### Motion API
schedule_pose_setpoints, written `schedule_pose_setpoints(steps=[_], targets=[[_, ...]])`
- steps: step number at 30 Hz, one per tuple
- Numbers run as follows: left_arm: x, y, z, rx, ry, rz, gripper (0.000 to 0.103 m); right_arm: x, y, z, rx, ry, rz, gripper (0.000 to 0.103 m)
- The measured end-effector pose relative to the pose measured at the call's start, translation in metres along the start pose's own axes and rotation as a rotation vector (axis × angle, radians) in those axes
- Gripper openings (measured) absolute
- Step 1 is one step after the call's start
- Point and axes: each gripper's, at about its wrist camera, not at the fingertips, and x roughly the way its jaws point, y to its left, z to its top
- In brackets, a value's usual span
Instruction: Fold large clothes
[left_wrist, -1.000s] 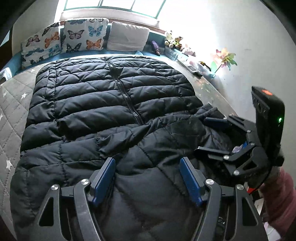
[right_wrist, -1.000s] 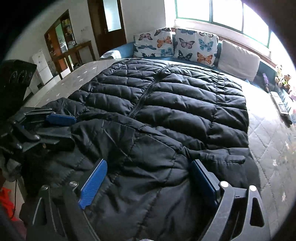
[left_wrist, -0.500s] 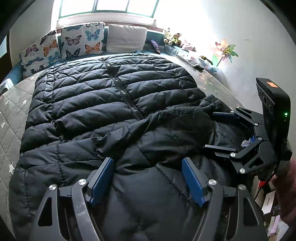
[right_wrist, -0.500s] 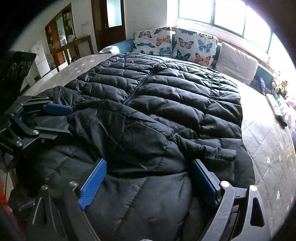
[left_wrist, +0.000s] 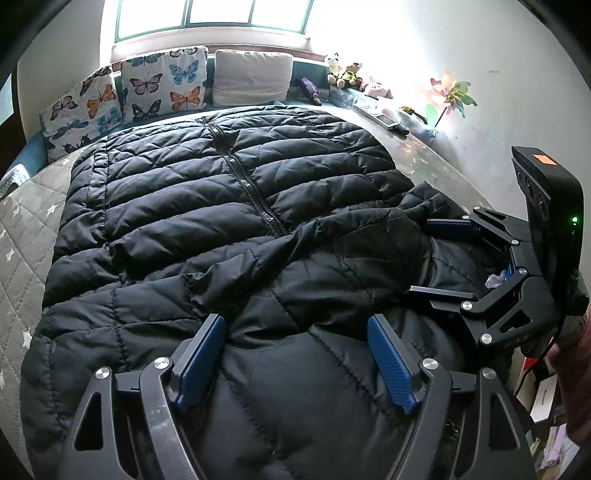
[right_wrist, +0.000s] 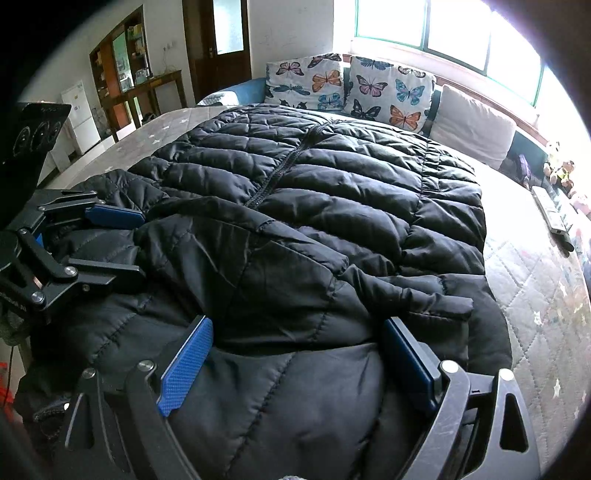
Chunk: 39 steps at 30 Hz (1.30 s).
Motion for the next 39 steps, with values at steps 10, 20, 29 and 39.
schedule_pose_setpoints(steps=[10, 20, 29, 39], targets=[[-0.078, 0.004, -0.015, 0.007, -0.110, 0.097, 0.084, 0.000, -0.004, 0.001, 0.016, -0.009, 0.021, 0.100], [-0.095, 0.066, -0.067, -0.162, -0.061, 0.081, 0.082, -0.001, -0.003, 0.001, 0.015, -0.009, 0.022, 0.101], [-0.081, 0.076, -0.076, -0.190, -0.039, 0.047, 0.083, -0.004, -0.002, 0.004, 0.002, 0.009, 0.010, 0.100], [-0.109, 0.062, -0.056, -0.176, -0.059, 0.047, 0.083, -0.056, 0.007, 0.005, -0.086, -0.016, -0.025, 0.100]])
